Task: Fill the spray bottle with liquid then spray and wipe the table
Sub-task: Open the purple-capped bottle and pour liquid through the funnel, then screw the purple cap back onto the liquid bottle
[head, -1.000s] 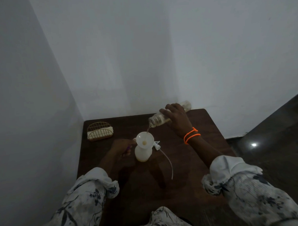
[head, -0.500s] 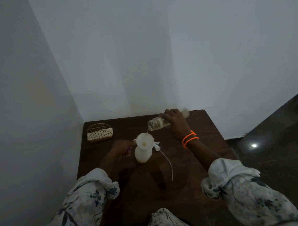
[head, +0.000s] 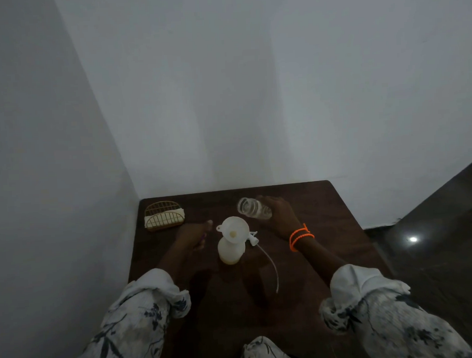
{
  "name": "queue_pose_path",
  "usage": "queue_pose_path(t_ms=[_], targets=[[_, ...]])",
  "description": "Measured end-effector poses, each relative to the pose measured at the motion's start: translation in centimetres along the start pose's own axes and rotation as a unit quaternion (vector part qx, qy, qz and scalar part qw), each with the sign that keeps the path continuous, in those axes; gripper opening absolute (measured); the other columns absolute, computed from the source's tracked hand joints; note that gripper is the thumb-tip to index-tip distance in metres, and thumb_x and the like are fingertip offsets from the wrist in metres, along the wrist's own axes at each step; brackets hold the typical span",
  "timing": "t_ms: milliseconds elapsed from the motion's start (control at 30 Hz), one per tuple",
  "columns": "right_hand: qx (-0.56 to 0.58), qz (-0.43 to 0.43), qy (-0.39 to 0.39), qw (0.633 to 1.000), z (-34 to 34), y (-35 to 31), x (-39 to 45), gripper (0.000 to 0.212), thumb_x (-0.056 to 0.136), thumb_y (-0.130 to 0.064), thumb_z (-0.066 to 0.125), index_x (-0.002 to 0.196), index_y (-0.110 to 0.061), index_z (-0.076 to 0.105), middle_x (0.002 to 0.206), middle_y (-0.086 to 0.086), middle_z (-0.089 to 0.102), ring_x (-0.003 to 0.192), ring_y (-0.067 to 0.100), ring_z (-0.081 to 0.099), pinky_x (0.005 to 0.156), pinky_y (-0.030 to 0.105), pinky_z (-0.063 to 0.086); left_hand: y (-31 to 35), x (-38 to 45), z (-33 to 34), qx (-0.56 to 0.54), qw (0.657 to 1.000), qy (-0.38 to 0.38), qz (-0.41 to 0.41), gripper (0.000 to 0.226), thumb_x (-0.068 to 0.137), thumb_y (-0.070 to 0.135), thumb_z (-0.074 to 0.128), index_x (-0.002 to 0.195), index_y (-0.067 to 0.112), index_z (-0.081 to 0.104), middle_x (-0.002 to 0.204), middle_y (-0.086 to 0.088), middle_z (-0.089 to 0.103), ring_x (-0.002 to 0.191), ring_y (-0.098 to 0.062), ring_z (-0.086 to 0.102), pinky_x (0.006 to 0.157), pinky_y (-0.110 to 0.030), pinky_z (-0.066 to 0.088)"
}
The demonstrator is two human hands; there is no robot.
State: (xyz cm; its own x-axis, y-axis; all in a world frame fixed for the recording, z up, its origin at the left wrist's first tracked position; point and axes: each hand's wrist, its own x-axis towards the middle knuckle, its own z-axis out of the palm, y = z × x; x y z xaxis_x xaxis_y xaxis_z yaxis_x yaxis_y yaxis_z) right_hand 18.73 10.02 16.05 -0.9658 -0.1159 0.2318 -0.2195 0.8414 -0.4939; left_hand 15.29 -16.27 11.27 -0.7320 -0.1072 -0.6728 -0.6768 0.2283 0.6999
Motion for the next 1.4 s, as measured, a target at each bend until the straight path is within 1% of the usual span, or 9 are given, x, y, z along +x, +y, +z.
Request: queue_pose_path(t_ms=[100, 233, 367, 467, 567, 667, 800, 1000, 1400], targets=[[0.013, 0.006, 0.01, 1.0, -0.1, -0.2, 0.4, 0.062, 0.071, -0.018, 0.087, 0.128, -0.004, 0.065, 0.118, 0.011, 0.072, 0.105, 0.026, 0.069, 0.093, 0.042, 0.055, 0.5, 0.5, -1.4, -0.086, 0.995, 0.046, -0.023, 0.047, 0.088, 0.044, 0.071, 0.116, 0.007, 0.06, 0.101, -0.011, 0.063, 0.084, -0.021, 0.059, 0.072, -0.034, 0.056], [0.028, 0.012, 0.004, 1.0, -0.3, -0.9, 1.6, 0.065, 0.067, -0.033, 0.083, 0.127, -0.016, 0.064, 0.11, 0.001, 0.074, 0.098, 0.018, 0.069, 0.085, 0.04, 0.057, 3.4, -0.3, -2.1, -0.23, 0.973, 0.022, -0.004, 0.041, 0.091, 0.029, 0.068, 0.125, 0.011, 0.054, 0.103, -0.009, 0.05, 0.091, -0.02, 0.053, 0.082, -0.033, 0.056], [0.054, 0.026, 0.015, 0.998, -0.3, -2.3, 2.9, 0.051, 0.069, -0.029, 0.08, 0.116, -0.017, 0.065, 0.094, 0.001, 0.074, 0.084, 0.02, 0.07, 0.075, 0.039, 0.057, 6.7, -1.3, -1.3, -0.159, 0.981, 0.037, 0.108, 0.043, 0.094, 0.026, 0.064, 0.13, 0.003, 0.056, 0.104, -0.008, 0.058, 0.086, -0.018, 0.059, 0.093, -0.04, 0.057], [0.082, 0.03, 0.013, 0.996, -0.2, -3.0, 3.8, 0.056, 0.067, -0.035, 0.08, 0.118, -0.018, 0.064, 0.098, -0.001, 0.074, 0.088, 0.016, 0.069, 0.079, 0.036, 0.057, 8.7, -3.1, -0.9, -0.087, 0.964, 0.026, 0.252, 0.052, 0.086, 0.04, 0.076, 0.128, 0.013, 0.061, 0.116, -0.006, 0.066, 0.099, -0.019, 0.066, 0.09, -0.042, 0.059], [0.09, 0.032, 0.01, 0.995, -0.2, -3.2, 4.8, 0.065, 0.068, -0.034, 0.084, 0.127, -0.014, 0.063, 0.108, 0.002, 0.073, 0.094, 0.012, 0.067, 0.081, 0.017, 0.051, 10.7, -4.7, -0.8, -0.026, 0.925, -0.009, 0.379, 0.053, 0.082, 0.042, 0.079, 0.128, 0.021, 0.065, 0.122, -0.001, 0.064, 0.108, -0.018, 0.064, 0.088, -0.039, 0.06], [0.101, 0.026, 0.01, 0.994, -0.8, -3.9, 5.4, 0.062, 0.068, -0.029, 0.084, 0.125, -0.012, 0.065, 0.104, -0.001, 0.073, 0.088, 0.006, 0.064, 0.073, 0.001, 0.038, 12.2, -5.8, -0.5, 0.019, 0.894, -0.014, 0.447, 0.05, 0.082, 0.039, 0.08, 0.127, 0.025, 0.067, 0.126, 0.003, 0.065, 0.113, -0.016, 0.062, 0.093, -0.037, 0.058], [0.12, 0.016, 0.034, 0.992, -1.4, -4.2, 6.0, 0.05, 0.07, -0.03, 0.083, 0.114, -0.012, 0.068, 0.094, -0.007, 0.07, 0.081, 0.002, 0.064, 0.072, 0.005, 0.042, 13.7, -6.6, -0.4, 0.046, 0.883, -0.017, 0.466, 0.047, 0.083, 0.032, 0.08, 0.128, 0.023, 0.067, 0.129, 0.003, 0.065, 0.117, -0.015, 0.06, 0.097, -0.036, 0.056], [0.12, -0.01, 0.034, 0.992, -2.3, -4.5, 6.5, 0.06, 0.067, -0.024, 0.087, 0.123, -0.015, 0.067, 0.095, -0.005, 0.069, 0.08, 0.007, 0.06, 0.069, 0.008, 0.04, 14.5, -7.5, -0.2, 0.127, 0.86, -0.032, 0.493, 0.052, 0.077, 0.031, 0.085, 0.125, 0.026, 0.067, 0.128, 0.006, 0.065, 0.114, -0.014, 0.058, 0.08, -0.017, 0.049], [0.13, 0.015, 0.019, 0.991, -3.6, -4.9, 7.9, 0.052, 0.062, -0.032, 0.089, 0.11, -0.022, 0.07, 0.09, -0.007, 0.068, 0.074, 0.002, 0.06, 0.065, 0.016, 0.044, 15.6, -7.9, 0.5, 0.047, 0.857, 0.002, 0.513, 0.052, 0.077, 0.023, 0.086, 0.126, 0.025, 0.067, 0.126, 0.004, 0.065, 0.11, -0.014, 0.062, 0.088, -0.027, 0.057]])
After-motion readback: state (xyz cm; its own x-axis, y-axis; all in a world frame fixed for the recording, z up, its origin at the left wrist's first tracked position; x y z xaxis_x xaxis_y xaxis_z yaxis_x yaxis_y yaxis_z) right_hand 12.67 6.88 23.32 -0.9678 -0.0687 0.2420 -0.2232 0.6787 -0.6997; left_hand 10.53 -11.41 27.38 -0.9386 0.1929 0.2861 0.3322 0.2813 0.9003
